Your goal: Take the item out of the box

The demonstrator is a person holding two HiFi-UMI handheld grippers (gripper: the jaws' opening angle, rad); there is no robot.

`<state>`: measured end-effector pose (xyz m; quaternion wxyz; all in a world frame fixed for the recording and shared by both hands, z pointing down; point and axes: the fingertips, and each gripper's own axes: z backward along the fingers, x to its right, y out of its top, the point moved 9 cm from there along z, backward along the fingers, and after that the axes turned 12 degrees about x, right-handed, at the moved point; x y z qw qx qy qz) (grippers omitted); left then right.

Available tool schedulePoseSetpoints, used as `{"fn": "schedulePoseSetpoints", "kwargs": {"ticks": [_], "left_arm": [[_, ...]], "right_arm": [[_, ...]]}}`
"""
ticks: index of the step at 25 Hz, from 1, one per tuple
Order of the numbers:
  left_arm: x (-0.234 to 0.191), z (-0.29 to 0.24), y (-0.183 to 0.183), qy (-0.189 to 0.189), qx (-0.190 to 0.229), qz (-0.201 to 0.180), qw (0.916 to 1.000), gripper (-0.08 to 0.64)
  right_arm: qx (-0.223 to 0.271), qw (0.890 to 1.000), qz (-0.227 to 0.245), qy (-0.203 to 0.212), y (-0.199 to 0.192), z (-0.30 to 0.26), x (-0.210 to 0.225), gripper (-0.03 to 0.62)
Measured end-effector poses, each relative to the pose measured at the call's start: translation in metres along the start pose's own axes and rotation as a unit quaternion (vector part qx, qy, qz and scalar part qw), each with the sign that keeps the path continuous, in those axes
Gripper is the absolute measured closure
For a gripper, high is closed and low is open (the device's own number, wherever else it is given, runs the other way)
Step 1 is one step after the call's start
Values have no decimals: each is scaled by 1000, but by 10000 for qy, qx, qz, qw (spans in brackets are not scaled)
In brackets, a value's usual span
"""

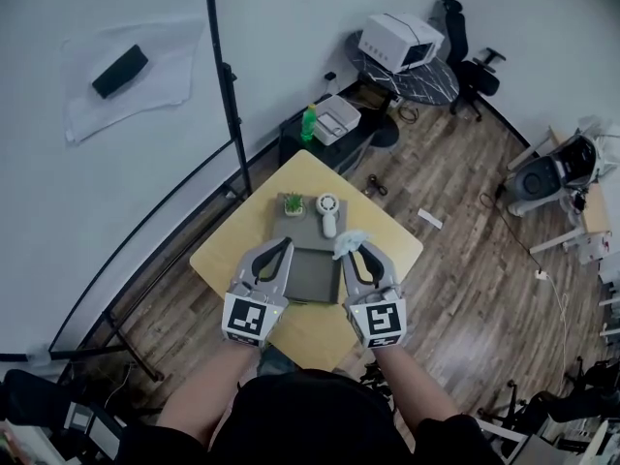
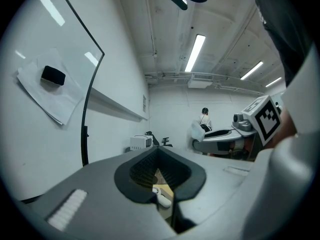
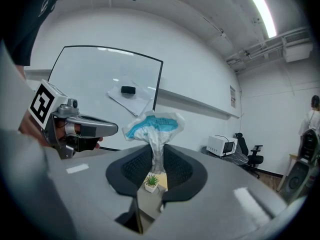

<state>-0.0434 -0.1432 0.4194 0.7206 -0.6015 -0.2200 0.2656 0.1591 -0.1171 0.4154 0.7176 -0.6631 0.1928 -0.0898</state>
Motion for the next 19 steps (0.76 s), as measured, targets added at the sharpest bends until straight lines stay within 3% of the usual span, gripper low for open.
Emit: {"fn": "schedulePoseSetpoints", "kwargs": {"ticks": [19], "left_arm": [[-3,-1,-1,26,-64,-33,10000,560]], "right_arm": [[61,10000,-37,-68,-2,0,1,518]]}}
